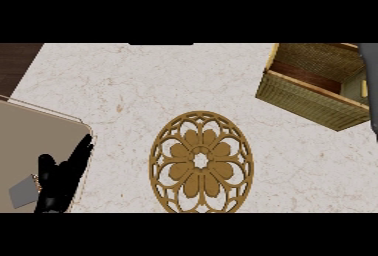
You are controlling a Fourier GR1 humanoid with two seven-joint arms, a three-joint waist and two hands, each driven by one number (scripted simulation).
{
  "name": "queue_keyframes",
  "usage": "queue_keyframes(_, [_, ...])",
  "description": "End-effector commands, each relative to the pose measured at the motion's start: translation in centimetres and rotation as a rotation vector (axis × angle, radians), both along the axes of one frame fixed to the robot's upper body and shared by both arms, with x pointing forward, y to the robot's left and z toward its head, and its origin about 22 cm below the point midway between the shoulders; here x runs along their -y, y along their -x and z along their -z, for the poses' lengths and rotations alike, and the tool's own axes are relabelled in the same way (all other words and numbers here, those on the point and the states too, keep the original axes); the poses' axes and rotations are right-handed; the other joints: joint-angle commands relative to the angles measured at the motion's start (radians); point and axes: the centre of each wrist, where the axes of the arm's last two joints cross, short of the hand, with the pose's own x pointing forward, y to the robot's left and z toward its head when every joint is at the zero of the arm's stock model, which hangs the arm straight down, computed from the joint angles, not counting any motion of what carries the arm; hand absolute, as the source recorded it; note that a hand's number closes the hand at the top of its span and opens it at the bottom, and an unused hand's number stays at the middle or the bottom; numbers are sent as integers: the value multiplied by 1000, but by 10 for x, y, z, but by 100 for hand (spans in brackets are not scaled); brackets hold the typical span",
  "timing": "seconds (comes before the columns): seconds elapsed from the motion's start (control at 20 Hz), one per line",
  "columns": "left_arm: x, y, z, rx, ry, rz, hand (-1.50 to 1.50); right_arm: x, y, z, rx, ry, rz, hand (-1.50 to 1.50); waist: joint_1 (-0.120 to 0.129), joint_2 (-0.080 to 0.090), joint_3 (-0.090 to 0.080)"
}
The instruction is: Pick the eggplant from the placemat and place it in the basket
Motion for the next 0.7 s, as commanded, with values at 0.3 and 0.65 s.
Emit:
queue_keyframes(0.3, [-4, 11, 13, -132, 14, -31, 0, 44, 5, 33, -249, 202, 93, -150, -9, 3, -11])
queue_keyframes(0.65, [-12, 3, 18, -140, 12, -36, 0, 67, 16, 26, -165, 221, 106, -150, -9, 5, -11])
